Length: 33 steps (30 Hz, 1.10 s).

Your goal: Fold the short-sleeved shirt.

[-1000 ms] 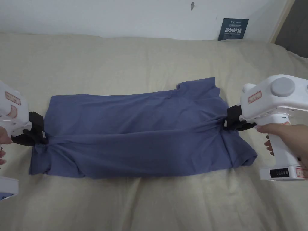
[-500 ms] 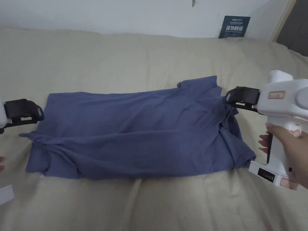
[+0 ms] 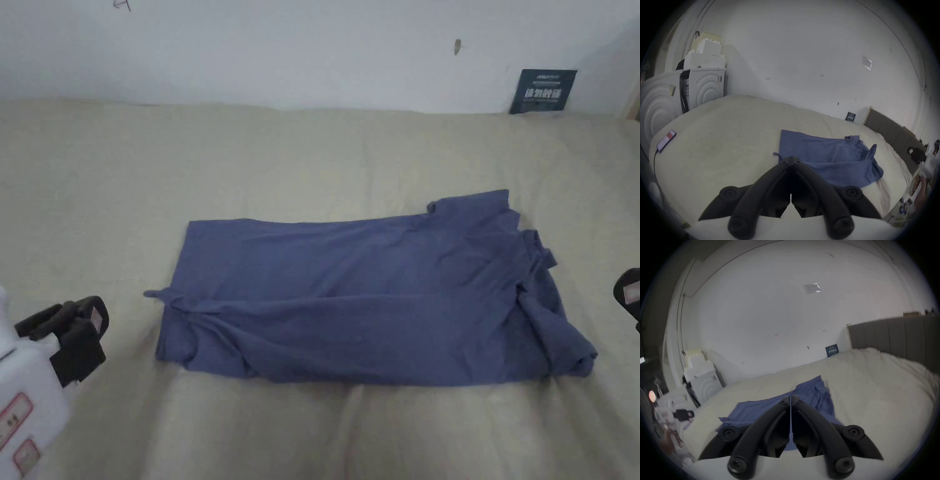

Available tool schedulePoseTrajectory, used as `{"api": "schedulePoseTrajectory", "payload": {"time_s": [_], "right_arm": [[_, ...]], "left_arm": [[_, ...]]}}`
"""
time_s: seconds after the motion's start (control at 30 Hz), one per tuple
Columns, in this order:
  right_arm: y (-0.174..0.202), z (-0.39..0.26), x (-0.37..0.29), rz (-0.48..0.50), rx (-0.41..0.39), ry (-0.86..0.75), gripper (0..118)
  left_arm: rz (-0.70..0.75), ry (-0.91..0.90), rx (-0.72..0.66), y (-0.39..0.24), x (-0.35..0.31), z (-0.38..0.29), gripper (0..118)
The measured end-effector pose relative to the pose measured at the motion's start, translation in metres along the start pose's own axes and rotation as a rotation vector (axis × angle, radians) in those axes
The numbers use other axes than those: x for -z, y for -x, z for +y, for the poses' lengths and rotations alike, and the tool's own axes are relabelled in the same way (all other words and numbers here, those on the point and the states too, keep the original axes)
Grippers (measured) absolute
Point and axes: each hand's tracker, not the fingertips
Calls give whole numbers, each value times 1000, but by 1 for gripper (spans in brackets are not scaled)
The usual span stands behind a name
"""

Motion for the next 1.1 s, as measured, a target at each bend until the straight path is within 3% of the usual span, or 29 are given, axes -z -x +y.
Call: {"api": "schedulePoseTrajectory", "payload": {"time_s": [0.13, 0.23, 0.4, 0.43, 0.5, 0.53, 0.7, 0.87, 1.0, 1.1], "right_arm": [[7, -9, -14, -15, -45, 8, 4], [11, -13, -6, 15, -97, 83, 4], [17, -15, 12, 74, -95, 155, 4], [16, -15, 15, 91, -87, 167, 4], [16, -17, 20, 105, -86, 186, 4], [17, -18, 22, 107, -91, 192, 4], [20, -29, 27, 133, -132, 237, 4], [23, -37, 32, 161, -185, 288, 4], [26, -43, 36, 169, -225, 315, 4], [27, -45, 39, 178, -224, 327, 4]], "left_arm": [[2, 17, -30, 3, -7, 1, 0], [-11, 138, 57, -3, 18, 24, 0], [-6, 630, 128, -12, 117, 53, 1], [-1, 711, 140, -12, 132, 51, 25], [33, 825, 160, -10, 161, 44, 99], [42, 871, 147, -6, 173, 40, 111], [117, 945, 142, -3, 219, 32, 108], [266, 964, 303, -15, 240, 21, 108], [196, 1083, 326, -35, 228, 2, 108], [213, 1077, 349, -43, 231, -2, 107]]}}
